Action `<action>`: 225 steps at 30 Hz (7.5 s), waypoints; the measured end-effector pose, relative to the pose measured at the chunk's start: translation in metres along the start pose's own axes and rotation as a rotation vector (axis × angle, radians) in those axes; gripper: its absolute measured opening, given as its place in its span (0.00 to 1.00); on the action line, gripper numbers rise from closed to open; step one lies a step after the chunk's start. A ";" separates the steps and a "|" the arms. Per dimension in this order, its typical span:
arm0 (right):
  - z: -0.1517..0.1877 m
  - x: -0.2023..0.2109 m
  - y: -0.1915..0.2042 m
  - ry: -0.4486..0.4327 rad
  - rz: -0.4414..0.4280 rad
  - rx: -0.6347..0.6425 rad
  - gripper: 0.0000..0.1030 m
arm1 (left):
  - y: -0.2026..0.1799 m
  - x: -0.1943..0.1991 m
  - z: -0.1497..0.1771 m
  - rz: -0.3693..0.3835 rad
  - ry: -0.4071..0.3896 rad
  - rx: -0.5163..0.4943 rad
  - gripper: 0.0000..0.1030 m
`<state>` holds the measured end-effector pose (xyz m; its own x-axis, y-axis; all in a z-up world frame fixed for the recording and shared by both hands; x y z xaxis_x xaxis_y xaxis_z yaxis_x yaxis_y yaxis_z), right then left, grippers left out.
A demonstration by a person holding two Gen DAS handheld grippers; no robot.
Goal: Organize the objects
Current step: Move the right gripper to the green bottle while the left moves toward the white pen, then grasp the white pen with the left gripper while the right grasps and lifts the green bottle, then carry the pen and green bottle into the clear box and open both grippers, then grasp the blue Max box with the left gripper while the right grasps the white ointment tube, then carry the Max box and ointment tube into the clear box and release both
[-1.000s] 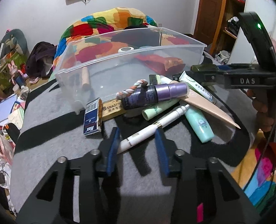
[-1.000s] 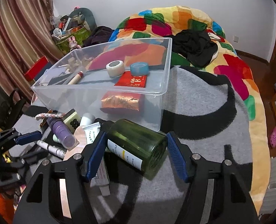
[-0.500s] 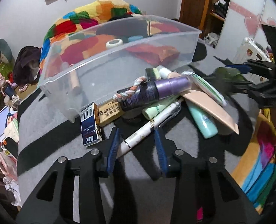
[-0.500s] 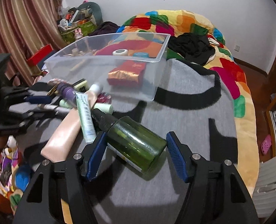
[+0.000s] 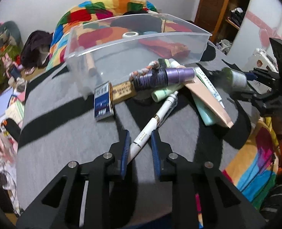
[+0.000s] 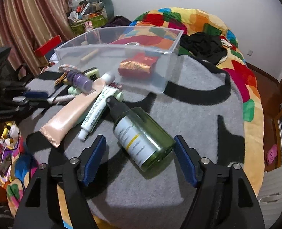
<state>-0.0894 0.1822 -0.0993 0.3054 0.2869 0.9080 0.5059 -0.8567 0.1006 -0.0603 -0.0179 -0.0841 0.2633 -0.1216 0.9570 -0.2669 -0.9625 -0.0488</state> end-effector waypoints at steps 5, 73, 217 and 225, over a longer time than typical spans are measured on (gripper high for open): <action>-0.014 -0.002 -0.011 -0.022 0.040 -0.002 0.76 | -0.002 0.000 0.010 0.035 0.020 0.014 0.21; -0.004 0.028 -0.011 -0.134 0.007 -0.115 0.37 | 0.011 0.071 -0.014 0.015 -0.371 0.234 0.10; -0.132 -0.006 0.009 -0.128 -0.026 -0.081 0.15 | 0.016 0.023 -0.103 -0.115 -0.268 0.194 0.25; -0.133 -0.016 0.010 -0.086 -0.029 -0.067 0.15 | 0.013 0.018 -0.109 -0.077 -0.247 0.178 0.25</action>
<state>-0.1962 0.1118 -0.0590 0.3611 0.3453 0.8663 0.4616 -0.8733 0.1557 -0.1600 -0.0061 -0.0368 0.4996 -0.0813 0.8624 -0.0766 -0.9958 -0.0494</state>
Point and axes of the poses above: each gripper's, at about its wrist camera, not at the fingertips, and x roughly against the way its jaws point, y to its left, z to its underside, the point moved 4 cm from there along -x, roughly the way its jaws point, and after that the axes turned 13 degrees about y, right-handed, at the moved point
